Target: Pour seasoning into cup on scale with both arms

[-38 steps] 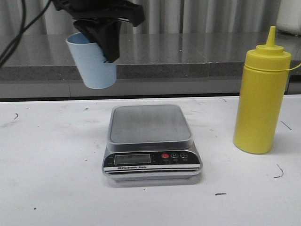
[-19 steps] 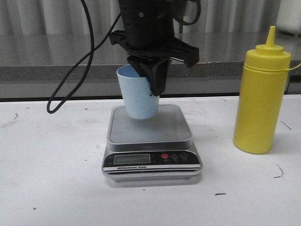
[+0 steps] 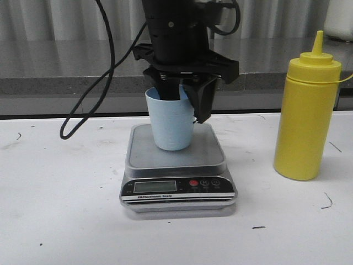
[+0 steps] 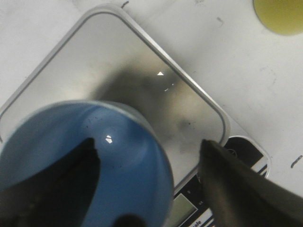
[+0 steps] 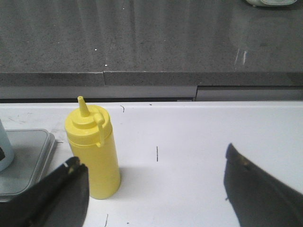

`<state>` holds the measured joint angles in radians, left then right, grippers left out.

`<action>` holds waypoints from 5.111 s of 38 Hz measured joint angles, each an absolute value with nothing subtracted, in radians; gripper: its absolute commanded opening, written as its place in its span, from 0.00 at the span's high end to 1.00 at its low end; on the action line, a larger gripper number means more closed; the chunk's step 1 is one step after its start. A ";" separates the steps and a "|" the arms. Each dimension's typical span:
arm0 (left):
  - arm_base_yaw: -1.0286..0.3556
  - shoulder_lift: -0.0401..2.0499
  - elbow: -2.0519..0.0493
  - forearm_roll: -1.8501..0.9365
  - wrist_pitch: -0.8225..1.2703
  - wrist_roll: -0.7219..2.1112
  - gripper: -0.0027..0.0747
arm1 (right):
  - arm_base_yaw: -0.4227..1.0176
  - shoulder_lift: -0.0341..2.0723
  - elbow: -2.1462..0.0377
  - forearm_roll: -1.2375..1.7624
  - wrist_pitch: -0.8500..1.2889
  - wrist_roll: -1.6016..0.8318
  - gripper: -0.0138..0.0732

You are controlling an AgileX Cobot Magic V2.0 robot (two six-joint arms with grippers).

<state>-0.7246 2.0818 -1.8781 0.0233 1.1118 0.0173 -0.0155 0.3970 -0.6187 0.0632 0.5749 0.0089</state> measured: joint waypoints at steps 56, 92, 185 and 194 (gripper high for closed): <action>-0.145 1.040 -0.891 -0.060 0.602 -0.029 0.52 | -0.015 0.397 -0.619 0.063 0.593 -0.021 0.15; -0.105 0.172 -0.541 -0.038 0.571 -0.045 0.99 | -0.015 0.397 -0.619 0.063 0.593 -0.036 0.15; -0.105 -0.006 -0.541 -0.038 0.628 -0.043 0.99 | 0.322 1.537 -0.310 0.213 -0.782 0.052 0.15; -0.105 -0.006 -0.541 -0.038 0.628 -0.043 0.99 | 0.322 1.663 -0.310 0.213 -0.950 0.116 0.15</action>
<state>-0.1052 -0.0062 -0.5413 -0.0377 0.6279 -0.0430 0.3218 1.6628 -0.3098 0.2132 -0.9495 0.1164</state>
